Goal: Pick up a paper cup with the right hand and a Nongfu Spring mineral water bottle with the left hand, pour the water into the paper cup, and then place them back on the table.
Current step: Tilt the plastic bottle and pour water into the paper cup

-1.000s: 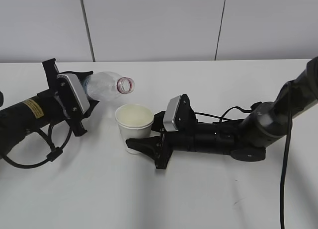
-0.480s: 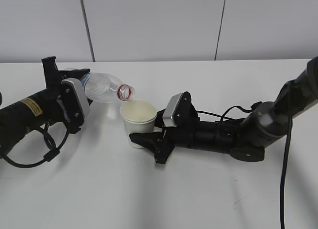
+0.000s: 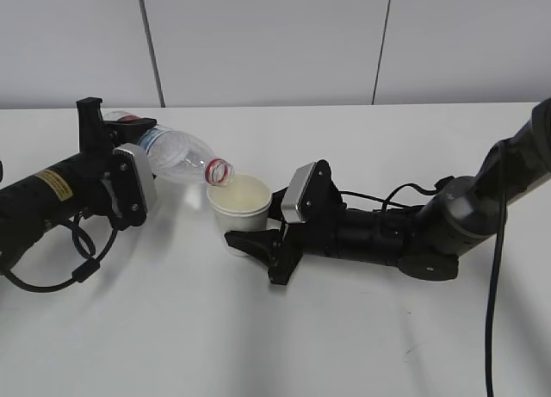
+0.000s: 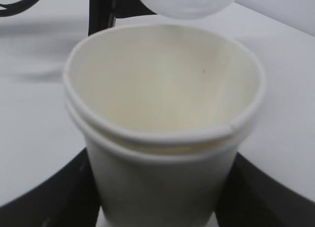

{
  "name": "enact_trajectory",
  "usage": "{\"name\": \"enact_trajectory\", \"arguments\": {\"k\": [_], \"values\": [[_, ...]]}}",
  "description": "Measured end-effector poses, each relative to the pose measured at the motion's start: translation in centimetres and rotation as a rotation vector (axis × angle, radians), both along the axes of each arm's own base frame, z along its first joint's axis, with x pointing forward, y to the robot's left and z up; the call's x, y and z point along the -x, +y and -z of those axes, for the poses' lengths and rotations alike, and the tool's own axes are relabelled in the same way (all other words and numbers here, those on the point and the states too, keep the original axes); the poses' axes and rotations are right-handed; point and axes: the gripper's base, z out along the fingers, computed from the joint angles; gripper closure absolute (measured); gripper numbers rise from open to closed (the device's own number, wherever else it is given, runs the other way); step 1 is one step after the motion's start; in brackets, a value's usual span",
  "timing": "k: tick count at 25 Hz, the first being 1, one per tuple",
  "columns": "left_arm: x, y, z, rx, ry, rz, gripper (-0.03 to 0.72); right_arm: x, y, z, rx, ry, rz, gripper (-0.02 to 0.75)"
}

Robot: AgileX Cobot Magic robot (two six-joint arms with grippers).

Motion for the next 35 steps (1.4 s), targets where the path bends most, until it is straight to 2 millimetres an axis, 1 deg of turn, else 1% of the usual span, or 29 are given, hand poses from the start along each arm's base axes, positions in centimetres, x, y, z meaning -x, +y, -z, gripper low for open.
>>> {"name": "enact_trajectory", "arguments": {"k": [18,35], "values": [[-0.19,0.33,-0.05,-0.073,-0.047,-0.031,0.279,0.1,0.05,0.04,0.007,-0.004,-0.014,0.283],[-0.21,0.35,-0.08,-0.131,-0.083,-0.024,0.28,0.46,0.43,0.06,0.014,-0.011,-0.049,0.283]]}}
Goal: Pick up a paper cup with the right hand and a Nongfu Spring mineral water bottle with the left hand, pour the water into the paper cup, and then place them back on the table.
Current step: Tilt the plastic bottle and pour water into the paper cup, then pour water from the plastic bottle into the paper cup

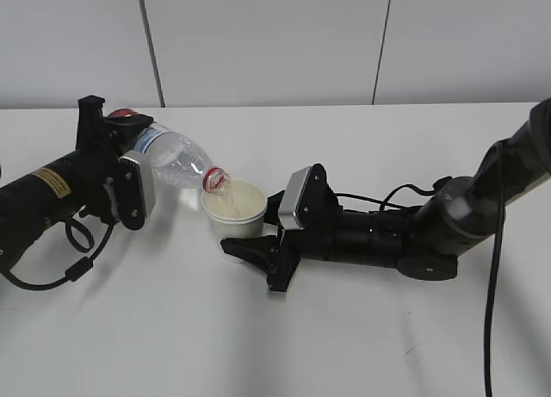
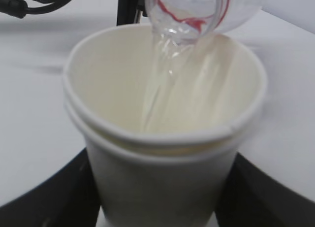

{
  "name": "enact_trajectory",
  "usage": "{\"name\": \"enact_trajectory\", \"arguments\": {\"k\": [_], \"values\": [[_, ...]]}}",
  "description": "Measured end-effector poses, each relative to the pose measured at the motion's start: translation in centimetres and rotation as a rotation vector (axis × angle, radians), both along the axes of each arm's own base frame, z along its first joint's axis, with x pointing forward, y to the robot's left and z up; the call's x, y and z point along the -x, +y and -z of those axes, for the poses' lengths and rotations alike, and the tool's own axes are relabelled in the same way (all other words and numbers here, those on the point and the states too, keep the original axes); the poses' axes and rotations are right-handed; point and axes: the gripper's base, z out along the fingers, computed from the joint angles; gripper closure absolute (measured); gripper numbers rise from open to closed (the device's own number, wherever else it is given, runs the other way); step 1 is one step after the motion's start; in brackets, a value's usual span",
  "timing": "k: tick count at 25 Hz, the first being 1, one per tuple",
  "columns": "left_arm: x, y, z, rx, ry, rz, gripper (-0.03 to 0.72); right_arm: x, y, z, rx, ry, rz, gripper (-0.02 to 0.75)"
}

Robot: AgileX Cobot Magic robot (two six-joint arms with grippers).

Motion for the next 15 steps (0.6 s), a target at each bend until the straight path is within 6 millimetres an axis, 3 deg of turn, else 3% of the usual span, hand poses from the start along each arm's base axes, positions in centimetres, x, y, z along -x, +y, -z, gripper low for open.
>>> {"name": "enact_trajectory", "arguments": {"k": [15], "values": [[-0.01,0.0,-0.07,-0.001,-0.008,0.0,0.293,0.0,0.0,0.0,0.0,0.0,0.0,0.282]]}}
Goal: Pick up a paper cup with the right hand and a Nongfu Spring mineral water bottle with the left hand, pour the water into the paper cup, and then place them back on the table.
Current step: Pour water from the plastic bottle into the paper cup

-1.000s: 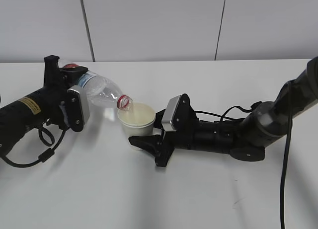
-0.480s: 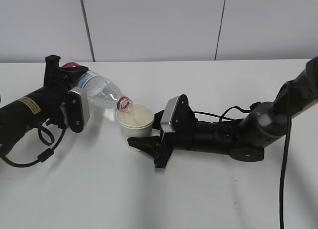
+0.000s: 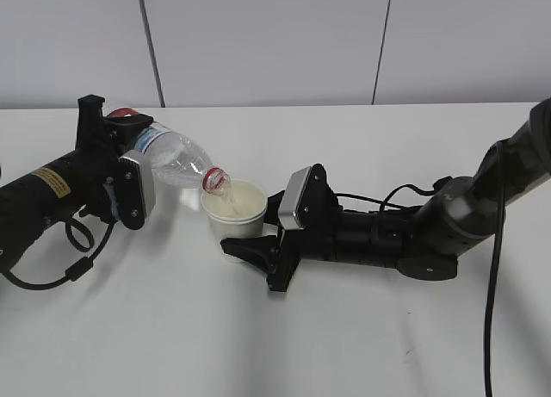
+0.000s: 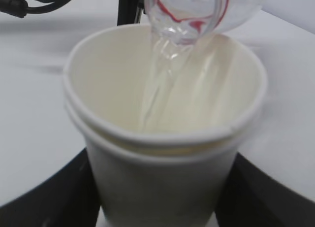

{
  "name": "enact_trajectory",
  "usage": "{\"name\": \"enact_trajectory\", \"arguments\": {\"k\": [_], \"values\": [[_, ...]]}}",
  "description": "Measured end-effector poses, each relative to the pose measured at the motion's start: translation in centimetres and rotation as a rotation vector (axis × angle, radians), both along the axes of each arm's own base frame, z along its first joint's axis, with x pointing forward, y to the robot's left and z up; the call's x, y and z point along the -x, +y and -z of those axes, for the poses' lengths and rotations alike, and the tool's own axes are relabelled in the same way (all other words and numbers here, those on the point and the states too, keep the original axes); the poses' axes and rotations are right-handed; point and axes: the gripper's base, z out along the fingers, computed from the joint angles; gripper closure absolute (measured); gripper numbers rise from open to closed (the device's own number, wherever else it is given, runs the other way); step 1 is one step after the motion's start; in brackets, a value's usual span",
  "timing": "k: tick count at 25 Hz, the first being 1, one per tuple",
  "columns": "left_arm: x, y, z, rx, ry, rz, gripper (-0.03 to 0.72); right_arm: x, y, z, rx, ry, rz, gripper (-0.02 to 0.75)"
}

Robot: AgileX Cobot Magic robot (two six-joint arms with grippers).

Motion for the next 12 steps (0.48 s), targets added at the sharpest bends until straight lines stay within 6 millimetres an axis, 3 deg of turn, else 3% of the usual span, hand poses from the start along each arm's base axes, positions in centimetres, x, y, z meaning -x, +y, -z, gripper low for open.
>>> {"name": "enact_trajectory", "arguments": {"k": [12], "values": [[0.0,0.0,0.0,-0.002,-0.001,0.0,0.293,0.0,0.0,0.0,0.0,0.0,0.0,0.283]]}}
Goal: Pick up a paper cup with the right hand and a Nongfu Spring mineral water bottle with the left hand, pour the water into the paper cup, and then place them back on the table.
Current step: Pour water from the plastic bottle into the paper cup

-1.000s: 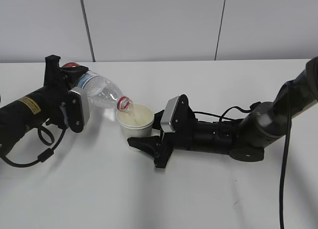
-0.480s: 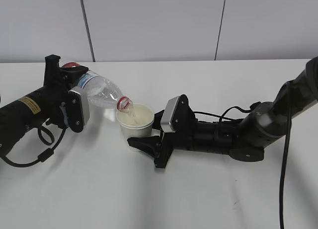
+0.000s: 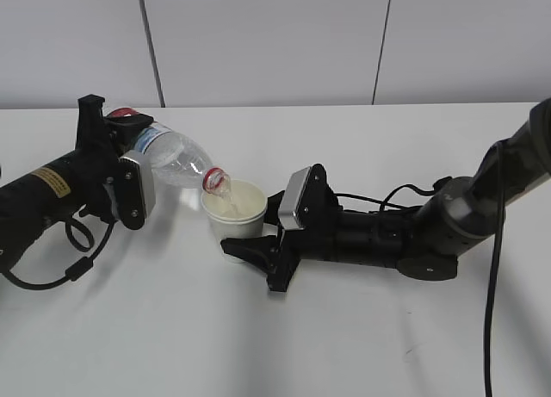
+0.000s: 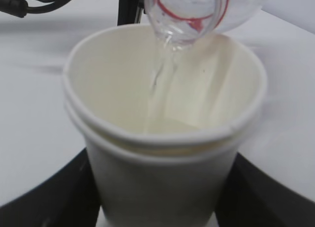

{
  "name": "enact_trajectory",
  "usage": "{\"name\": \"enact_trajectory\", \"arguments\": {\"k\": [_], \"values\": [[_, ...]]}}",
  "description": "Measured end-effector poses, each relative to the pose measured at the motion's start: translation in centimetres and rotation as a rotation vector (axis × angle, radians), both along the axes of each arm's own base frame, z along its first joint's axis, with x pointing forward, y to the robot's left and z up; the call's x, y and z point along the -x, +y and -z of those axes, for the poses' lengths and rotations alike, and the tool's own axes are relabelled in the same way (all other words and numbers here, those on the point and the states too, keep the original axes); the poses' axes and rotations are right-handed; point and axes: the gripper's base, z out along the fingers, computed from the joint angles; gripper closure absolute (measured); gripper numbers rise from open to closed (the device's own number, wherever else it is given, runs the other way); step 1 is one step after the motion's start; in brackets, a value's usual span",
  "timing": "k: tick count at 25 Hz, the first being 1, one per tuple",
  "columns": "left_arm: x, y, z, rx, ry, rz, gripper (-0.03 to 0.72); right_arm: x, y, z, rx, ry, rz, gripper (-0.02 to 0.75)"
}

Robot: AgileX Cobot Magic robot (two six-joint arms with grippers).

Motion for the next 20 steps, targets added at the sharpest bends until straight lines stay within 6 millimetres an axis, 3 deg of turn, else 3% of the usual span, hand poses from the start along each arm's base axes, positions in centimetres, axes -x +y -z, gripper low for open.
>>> {"name": "enact_trajectory", "arguments": {"k": [20], "values": [[0.0,0.0,-2.4,-0.017,-0.088,0.008,0.296,-0.1,0.0,-0.3,-0.034,-0.009,0.006,0.282]]}}
